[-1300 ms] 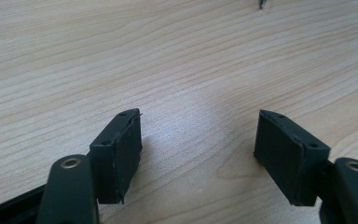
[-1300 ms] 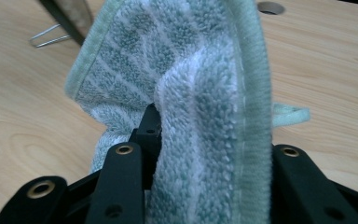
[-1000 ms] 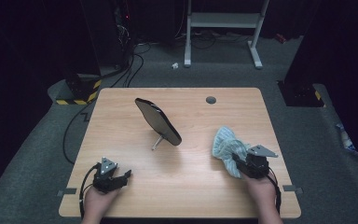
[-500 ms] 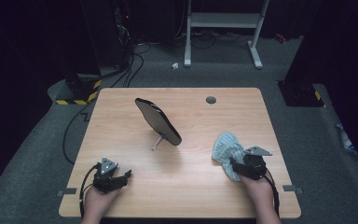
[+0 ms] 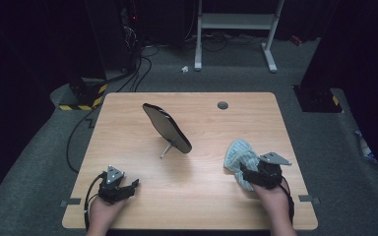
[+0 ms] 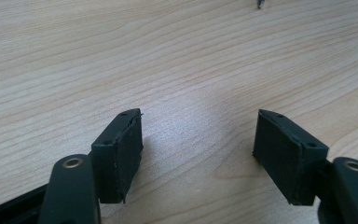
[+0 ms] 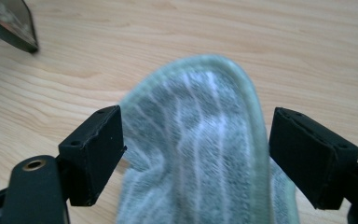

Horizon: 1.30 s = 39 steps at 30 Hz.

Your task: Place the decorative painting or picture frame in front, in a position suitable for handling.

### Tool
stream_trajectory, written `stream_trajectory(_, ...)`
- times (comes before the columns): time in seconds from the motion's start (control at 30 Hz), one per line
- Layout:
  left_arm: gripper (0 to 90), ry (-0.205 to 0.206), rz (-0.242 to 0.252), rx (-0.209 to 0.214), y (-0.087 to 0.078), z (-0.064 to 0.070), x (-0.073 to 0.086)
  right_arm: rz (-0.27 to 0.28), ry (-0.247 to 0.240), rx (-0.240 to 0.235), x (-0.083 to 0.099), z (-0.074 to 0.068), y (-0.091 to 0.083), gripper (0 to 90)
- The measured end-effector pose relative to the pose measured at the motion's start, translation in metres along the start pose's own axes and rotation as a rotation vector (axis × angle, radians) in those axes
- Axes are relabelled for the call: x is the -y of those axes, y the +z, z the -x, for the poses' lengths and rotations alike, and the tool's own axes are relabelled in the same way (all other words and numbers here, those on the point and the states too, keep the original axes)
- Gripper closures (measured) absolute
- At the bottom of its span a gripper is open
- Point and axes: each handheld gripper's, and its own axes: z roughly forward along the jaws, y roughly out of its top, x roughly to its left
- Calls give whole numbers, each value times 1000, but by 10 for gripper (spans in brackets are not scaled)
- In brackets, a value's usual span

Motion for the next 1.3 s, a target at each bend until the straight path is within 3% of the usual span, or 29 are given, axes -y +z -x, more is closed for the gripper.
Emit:
stream_trajectory(0.23,328,0,0,-3,0,0,0,45,-31,-43,-9,-17,-12,181)
stream_trajectory(0.47,327,-2,2,-13,0,1,0,69,-29,-94,-8,-35,-17,157)
stream_trajectory(0.7,330,-13,1,-11,0,0,0,-12,-91,-183,5,-69,-6,164)
stream_trajectory(0.77,330,-12,1,-11,0,0,0,-25,-123,-185,9,-77,0,169)
stream_trajectory(0.87,329,-11,1,-12,0,0,0,-25,-108,-215,16,-83,7,202)
stream_trajectory(1.1,312,0,-3,1,0,1,0,-104,-169,-251,35,-100,23,236)
stream_trajectory(1.3,300,-2,-3,-3,0,1,0,-116,-200,-258,36,-110,27,248)
